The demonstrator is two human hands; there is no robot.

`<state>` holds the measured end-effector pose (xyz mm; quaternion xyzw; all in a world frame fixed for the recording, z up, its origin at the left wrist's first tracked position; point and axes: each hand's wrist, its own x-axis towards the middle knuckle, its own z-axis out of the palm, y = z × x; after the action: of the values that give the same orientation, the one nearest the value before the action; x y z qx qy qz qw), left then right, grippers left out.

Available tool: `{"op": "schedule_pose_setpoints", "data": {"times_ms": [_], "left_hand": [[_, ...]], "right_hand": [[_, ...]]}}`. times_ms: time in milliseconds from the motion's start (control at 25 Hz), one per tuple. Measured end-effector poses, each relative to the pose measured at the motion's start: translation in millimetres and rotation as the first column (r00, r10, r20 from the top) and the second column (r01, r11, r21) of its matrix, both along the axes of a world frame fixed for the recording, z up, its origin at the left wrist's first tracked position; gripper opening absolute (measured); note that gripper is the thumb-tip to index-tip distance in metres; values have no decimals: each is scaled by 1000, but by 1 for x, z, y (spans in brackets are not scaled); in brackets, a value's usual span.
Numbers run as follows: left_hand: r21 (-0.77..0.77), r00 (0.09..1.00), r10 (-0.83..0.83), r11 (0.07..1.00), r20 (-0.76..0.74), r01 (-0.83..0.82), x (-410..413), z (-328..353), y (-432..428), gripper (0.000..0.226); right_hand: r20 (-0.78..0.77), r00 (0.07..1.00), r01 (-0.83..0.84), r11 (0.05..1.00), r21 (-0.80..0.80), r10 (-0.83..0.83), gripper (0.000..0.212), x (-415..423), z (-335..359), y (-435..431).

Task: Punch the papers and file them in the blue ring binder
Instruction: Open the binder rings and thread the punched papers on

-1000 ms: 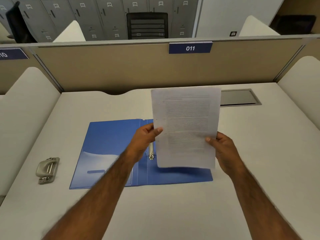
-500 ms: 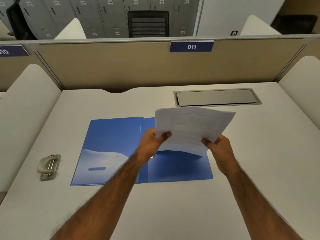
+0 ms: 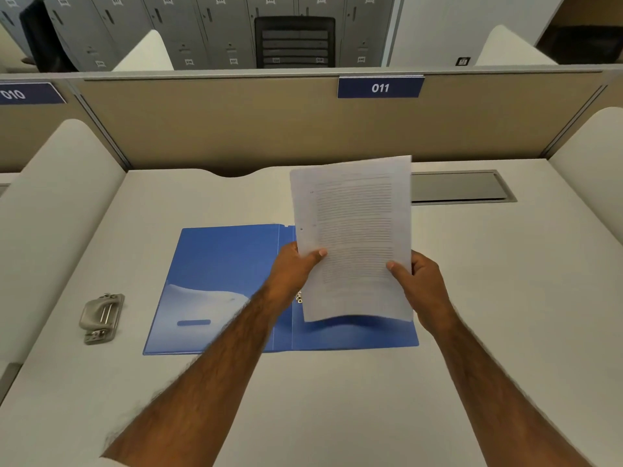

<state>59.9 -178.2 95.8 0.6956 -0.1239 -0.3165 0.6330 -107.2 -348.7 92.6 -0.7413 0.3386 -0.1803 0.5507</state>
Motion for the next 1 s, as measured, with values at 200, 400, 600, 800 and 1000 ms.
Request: {"op": "schedule_pose_setpoints", "data": {"times_ms": [200, 400, 600, 800, 1000], "left_hand": [[190, 987, 159, 969, 6, -158, 18, -31, 23, 17], [386, 995, 73, 918, 65, -93, 23, -52, 38, 12], [465, 992, -32, 885, 123, -29, 21, -58, 34, 7], [469, 997, -47, 883, 55, 16, 22, -56, 26, 12], [455, 998, -51, 888, -45, 66, 24, -54, 27, 17]], "right_hand": [[-66, 997, 43, 999, -4, -43, 17, 12, -3, 7], [-123, 992, 30, 999, 19, -28, 22, 9, -12, 13], [-140, 990, 25, 1000, 19, -22, 17, 11, -13, 17], [-166, 986, 13, 999, -43, -20, 17, 13, -8, 16], [-199, 980, 5, 999, -40, -13, 22, 9, -10, 14]]}}
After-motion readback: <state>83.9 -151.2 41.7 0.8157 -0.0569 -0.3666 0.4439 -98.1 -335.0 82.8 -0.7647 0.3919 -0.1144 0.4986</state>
